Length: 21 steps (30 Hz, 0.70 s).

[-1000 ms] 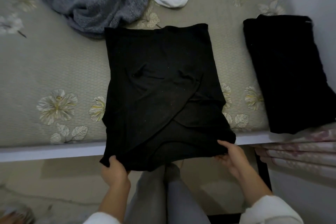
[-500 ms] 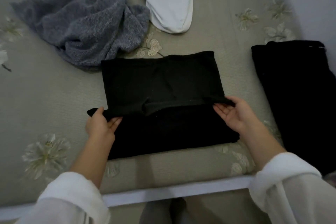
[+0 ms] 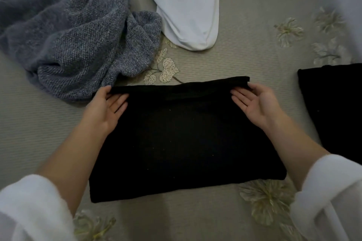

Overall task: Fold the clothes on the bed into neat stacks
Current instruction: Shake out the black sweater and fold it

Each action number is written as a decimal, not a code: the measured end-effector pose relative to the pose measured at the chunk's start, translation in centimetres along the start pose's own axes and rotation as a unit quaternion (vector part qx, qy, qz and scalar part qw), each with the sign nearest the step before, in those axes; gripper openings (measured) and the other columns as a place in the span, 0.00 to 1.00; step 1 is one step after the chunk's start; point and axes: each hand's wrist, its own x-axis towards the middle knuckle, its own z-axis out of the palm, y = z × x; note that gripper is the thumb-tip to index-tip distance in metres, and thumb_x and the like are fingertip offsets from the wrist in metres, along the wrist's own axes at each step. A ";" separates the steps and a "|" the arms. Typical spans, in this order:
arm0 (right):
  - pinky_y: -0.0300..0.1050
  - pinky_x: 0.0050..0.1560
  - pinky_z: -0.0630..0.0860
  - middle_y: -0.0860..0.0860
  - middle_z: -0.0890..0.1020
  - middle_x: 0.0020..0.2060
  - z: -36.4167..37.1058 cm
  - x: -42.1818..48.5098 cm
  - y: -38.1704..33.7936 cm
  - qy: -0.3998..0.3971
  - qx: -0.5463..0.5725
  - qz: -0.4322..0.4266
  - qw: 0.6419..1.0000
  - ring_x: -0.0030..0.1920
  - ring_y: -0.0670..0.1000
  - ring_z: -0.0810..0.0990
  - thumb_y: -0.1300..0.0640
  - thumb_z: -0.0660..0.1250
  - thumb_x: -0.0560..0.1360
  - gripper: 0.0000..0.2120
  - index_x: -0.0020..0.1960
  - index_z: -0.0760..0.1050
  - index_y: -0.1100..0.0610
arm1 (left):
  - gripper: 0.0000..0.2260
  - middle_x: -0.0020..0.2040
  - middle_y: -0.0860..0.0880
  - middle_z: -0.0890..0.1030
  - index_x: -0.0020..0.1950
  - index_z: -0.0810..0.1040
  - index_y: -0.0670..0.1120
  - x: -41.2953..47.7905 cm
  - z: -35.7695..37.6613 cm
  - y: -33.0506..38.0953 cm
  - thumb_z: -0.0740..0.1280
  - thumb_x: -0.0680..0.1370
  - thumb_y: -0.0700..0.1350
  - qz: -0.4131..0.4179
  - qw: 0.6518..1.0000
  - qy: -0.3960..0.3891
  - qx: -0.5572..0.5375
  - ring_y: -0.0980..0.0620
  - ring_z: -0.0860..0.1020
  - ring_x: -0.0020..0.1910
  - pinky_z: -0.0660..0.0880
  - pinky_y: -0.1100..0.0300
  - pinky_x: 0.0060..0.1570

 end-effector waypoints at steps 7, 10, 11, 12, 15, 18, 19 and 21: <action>0.38 0.64 0.67 0.46 0.73 0.66 -2.8 -0.8 5.1 0.024 -0.492 -0.274 0.826 0.67 0.46 0.71 0.56 0.65 0.78 0.20 0.69 0.69 0.54 | 0.12 0.68 0.49 0.73 0.63 0.74 0.49 -1.2 -2.0 -6.9 0.65 0.79 0.45 0.335 0.870 0.012 0.362 0.56 0.70 0.68 0.65 0.63 0.67; 0.44 0.75 0.43 0.44 0.50 0.76 -4.1 -0.6 7.8 -0.093 -0.732 -0.359 0.571 0.77 0.47 0.45 0.42 0.55 0.80 0.28 0.77 0.52 0.45 | 0.22 0.78 0.51 0.53 0.75 0.60 0.54 -1.8 -3.0 -11.1 0.56 0.81 0.55 0.400 0.680 -0.059 0.612 0.52 0.45 0.77 0.45 0.51 0.74; 0.47 0.75 0.36 0.45 0.42 0.77 -4.4 0.0 8.3 -0.092 -0.784 -0.361 0.496 0.77 0.49 0.37 0.39 0.50 0.79 0.29 0.78 0.46 0.42 | 0.24 0.79 0.52 0.46 0.77 0.53 0.57 -1.7 -3.2 -12.2 0.51 0.82 0.58 0.385 0.634 -0.045 0.669 0.51 0.37 0.77 0.39 0.49 0.73; 0.50 0.73 0.30 0.47 0.38 0.76 -4.5 0.9 8.5 -0.073 -0.820 -0.361 0.439 0.76 0.51 0.33 0.37 0.46 0.79 0.29 0.77 0.41 0.40 | 0.24 0.78 0.52 0.40 0.77 0.48 0.60 -1.4 -3.4 -12.9 0.46 0.81 0.60 0.361 0.609 -0.016 0.706 0.50 0.32 0.75 0.35 0.46 0.72; 0.54 0.69 0.24 0.49 0.37 0.77 -5.1 3.4 7.0 -0.006 -0.861 -0.334 0.384 0.75 0.52 0.30 0.36 0.41 0.78 0.28 0.75 0.37 0.38 | 0.26 0.78 0.51 0.38 0.77 0.44 0.62 -0.1 -4.4 -13.5 0.41 0.78 0.64 0.297 0.618 0.069 0.725 0.47 0.32 0.75 0.34 0.42 0.71; 0.52 0.68 0.23 0.49 0.41 0.78 -5.4 4.9 5.2 -0.032 -0.868 -0.288 0.402 0.75 0.51 0.32 0.34 0.39 0.77 0.28 0.75 0.37 0.36 | 0.24 0.79 0.50 0.43 0.77 0.47 0.62 0.2 -4.5 -13.4 0.42 0.80 0.63 0.291 0.617 0.074 0.728 0.45 0.38 0.77 0.36 0.41 0.71; 0.52 0.69 0.25 0.48 0.41 0.78 -5.4 4.9 4.7 -0.050 -0.865 -0.281 0.412 0.75 0.51 0.33 0.34 0.39 0.77 0.28 0.75 0.38 0.36 | 0.24 0.79 0.50 0.44 0.77 0.48 0.61 0.0 -4.3 -13.5 0.43 0.80 0.62 0.290 0.614 0.074 0.730 0.45 0.39 0.77 0.37 0.41 0.71; 0.52 0.71 0.29 0.49 0.43 0.78 -5.6 4.2 3.9 -0.064 -0.851 -0.301 0.425 0.76 0.50 0.34 0.36 0.41 0.78 0.28 0.76 0.40 0.38 | 0.26 0.79 0.49 0.44 0.78 0.48 0.59 -0.8 -3.8 -13.6 0.42 0.80 0.62 0.278 0.620 0.083 0.729 0.46 0.38 0.77 0.37 0.40 0.72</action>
